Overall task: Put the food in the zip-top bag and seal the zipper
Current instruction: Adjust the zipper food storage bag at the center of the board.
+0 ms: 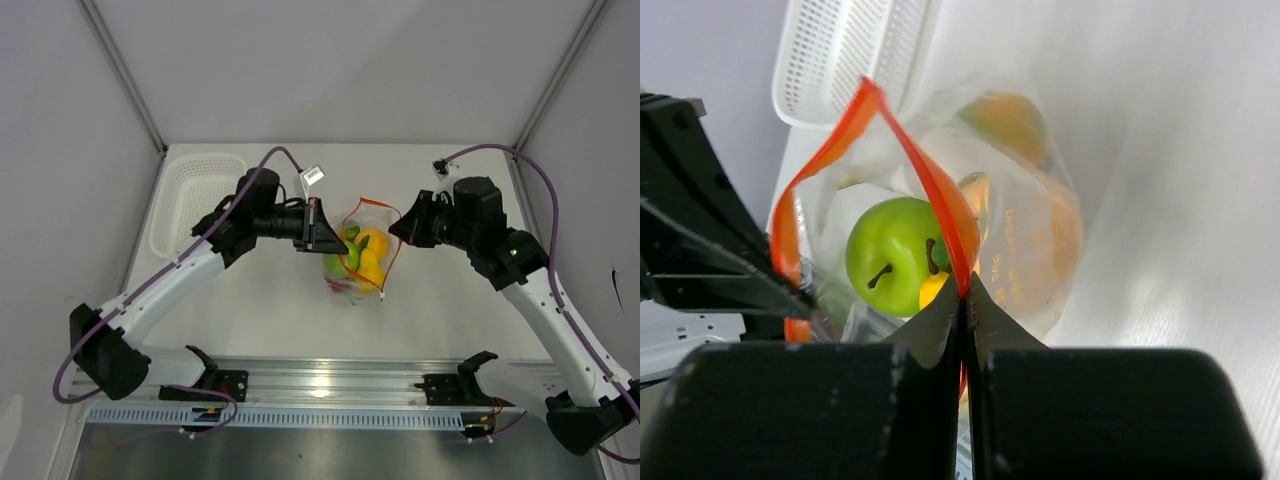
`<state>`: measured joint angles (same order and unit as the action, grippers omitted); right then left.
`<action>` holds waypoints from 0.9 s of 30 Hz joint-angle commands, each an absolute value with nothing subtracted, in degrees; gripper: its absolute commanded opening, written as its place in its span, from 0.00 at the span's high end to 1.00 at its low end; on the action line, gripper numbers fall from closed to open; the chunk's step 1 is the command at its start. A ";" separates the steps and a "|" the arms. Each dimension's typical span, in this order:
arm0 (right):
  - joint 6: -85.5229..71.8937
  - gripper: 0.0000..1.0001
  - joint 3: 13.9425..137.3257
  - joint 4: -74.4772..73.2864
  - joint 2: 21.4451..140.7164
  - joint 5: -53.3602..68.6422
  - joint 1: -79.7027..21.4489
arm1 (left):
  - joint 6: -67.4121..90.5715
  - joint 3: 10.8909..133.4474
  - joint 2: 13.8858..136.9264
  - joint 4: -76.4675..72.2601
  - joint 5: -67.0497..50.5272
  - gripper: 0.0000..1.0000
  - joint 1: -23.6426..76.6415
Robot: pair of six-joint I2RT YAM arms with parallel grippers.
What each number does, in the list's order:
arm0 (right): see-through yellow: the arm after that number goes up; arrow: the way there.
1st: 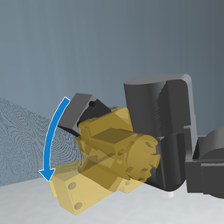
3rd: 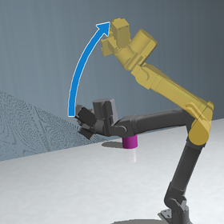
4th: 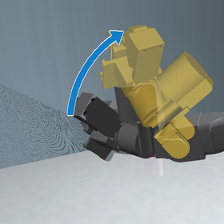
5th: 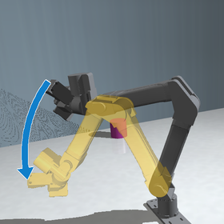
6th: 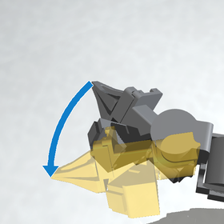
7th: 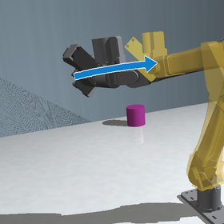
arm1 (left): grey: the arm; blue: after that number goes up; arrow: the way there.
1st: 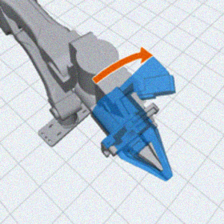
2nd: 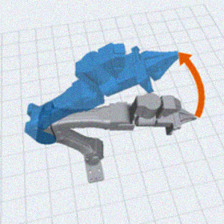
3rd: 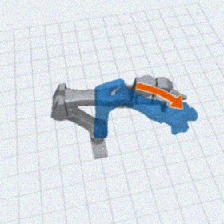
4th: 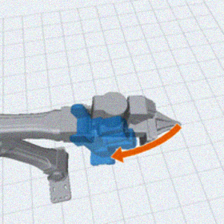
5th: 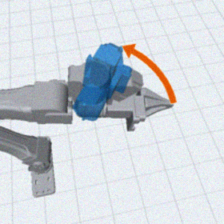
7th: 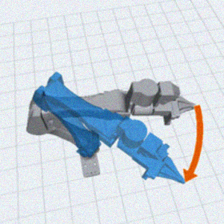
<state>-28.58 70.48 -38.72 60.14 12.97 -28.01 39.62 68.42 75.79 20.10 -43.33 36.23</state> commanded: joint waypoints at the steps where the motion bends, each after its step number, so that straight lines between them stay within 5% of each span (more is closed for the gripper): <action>1: -29.34 1.00 74.01 -36.31 57.75 13.53 -29.26 | 42.01 70.67 70.58 17.84 -45.62 0.99 37.79; 10: -32.79 1.00 59.86 -27.60 58.62 16.44 -29.97 | 46.31 52.58 72.77 13.37 -37.18 1.00 37.97; 27: -27.16 1.00 72.87 -30.85 67.06 20.92 -33.48 | 53.70 51.77 49.66 13.79 -18.29 0.99 42.80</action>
<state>-28.21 71.68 -32.56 67.05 18.52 -32.75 50.28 51.86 51.70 15.86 -24.10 42.13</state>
